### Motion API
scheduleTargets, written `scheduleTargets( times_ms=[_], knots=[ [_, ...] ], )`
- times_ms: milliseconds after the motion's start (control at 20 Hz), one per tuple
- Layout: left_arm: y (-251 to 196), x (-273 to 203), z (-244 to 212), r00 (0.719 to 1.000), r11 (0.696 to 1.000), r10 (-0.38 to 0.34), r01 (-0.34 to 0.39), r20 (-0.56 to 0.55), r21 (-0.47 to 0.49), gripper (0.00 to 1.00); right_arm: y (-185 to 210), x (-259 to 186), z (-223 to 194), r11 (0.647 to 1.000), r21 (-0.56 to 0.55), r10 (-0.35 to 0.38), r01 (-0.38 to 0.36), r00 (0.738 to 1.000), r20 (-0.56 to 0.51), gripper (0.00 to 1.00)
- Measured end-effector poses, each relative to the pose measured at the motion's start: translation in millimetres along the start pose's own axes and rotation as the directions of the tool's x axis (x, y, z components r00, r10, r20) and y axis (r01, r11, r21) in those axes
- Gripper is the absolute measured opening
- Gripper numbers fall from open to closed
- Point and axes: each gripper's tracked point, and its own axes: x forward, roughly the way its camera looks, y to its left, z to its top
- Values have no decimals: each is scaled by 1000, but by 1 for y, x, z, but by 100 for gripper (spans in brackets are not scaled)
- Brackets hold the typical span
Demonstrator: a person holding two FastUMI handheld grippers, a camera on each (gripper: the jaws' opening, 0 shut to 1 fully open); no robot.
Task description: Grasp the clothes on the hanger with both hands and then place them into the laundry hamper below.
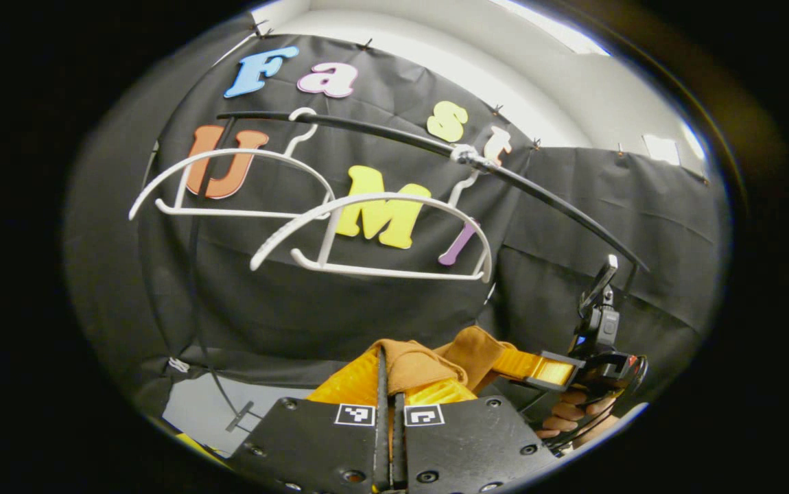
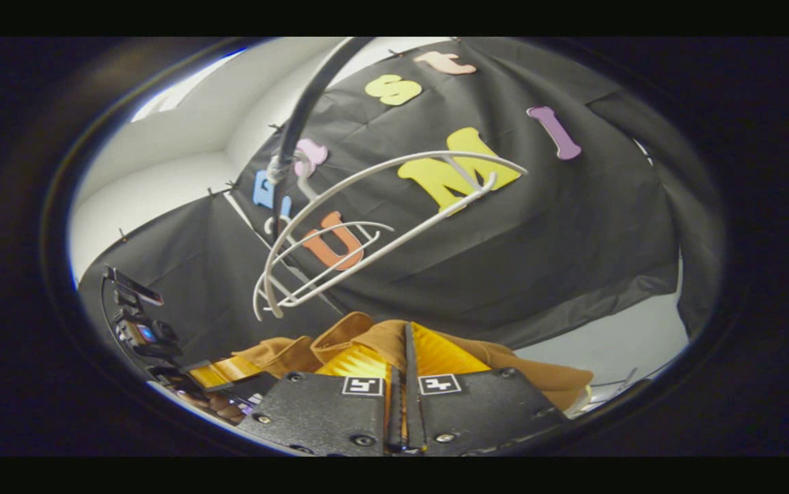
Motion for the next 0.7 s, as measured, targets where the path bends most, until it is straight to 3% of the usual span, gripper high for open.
scheduleTargets(
  times_ms=[50, 200, 250, 700],
  knots=[
    [-5, 0, 2, 1000, 1000, -9, 9, 4, -5, 7, 6, -2, -2, 1000, -3, 7, -7, 1000, -4, 0],
    [-14, 3, 4, 1000, 1000, -17, 18, 12, -19, 7, 10, -2, -8, 1000, -14, 17, -17, 1000, -12, 6],
    [-17, 5, 2, 1000, 1000, -14, 14, 11, -16, 2, 11, -2, -12, 999, -23, 23, -24, 999, -23, 6],
    [-4, 29, -61, 991, 992, 126, -125, -50, 22, 2, -38, 9, -66, 999, -49, -26, 19, 989, -143, 6]
  ],
)
